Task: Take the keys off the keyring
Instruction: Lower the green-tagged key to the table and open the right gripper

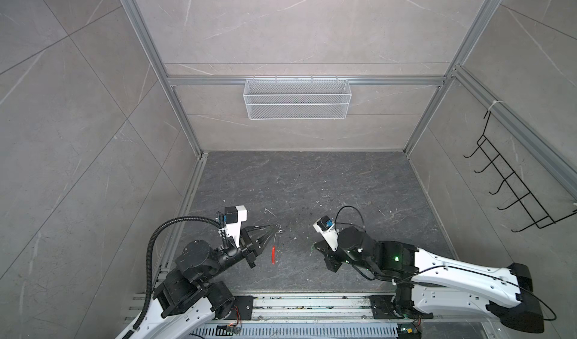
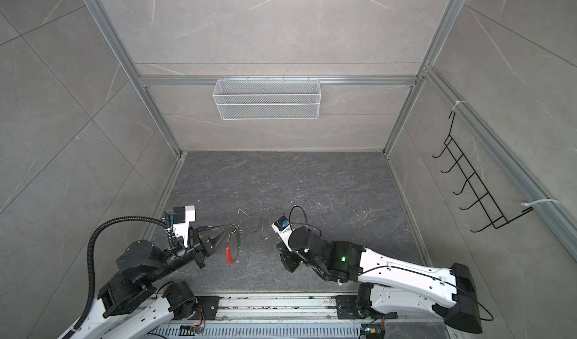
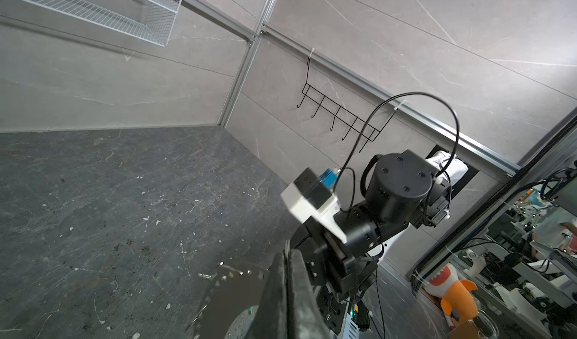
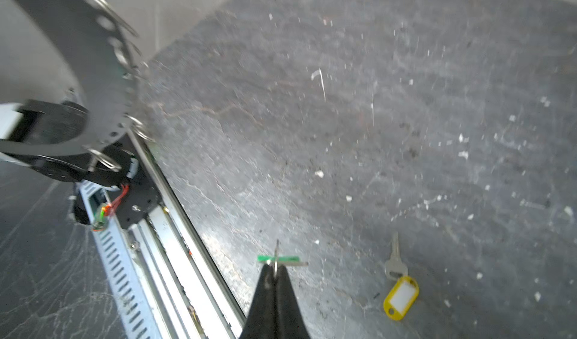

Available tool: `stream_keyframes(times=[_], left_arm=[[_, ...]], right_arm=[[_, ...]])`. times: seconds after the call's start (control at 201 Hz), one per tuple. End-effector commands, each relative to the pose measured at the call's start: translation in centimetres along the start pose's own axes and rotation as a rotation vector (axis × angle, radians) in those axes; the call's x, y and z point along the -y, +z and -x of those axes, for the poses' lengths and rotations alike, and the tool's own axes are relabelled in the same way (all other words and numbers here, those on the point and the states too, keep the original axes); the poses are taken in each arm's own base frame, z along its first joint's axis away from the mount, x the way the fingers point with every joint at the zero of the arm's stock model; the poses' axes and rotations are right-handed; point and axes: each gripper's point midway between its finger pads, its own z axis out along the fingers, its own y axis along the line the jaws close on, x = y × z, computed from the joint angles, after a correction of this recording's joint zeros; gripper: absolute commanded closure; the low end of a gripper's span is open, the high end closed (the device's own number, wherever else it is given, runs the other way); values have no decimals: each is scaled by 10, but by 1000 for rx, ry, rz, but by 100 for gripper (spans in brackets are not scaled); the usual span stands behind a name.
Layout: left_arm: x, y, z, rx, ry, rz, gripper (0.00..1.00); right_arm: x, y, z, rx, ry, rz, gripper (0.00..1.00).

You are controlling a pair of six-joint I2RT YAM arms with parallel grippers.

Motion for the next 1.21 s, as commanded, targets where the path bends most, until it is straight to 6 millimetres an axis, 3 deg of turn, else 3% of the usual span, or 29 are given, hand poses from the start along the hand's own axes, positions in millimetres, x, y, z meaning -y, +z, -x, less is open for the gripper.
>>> stream_keyframes(times=[0.0, 0.309, 0.448, 0.702, 0.951, 1.106, 1.205], left_arm=[[3, -5, 10, 49, -11, -4, 100], [-3, -3, -1, 33, -34, 1, 100], [-4, -3, -4, 29, -39, -2, 100], [-5, -3, -7, 26, -48, -5, 100], [-7, -2, -11, 22, -61, -3, 100], [-9, -1, -13, 20, -73, 2, 100], [-11, -1, -15, 18, -76, 7, 100]], right_arm=[[6, 22, -23, -63, 109, -12, 100], [22, 66, -74, -245, 201, -62, 100], [31, 76, -81, -277, 227, -85, 100], [45, 84, -80, -281, 262, -113, 98], [53, 95, -59, -246, 286, -93, 83], [55, 97, -44, -218, 284, -85, 63], [54, 91, -30, -181, 277, -75, 57]])
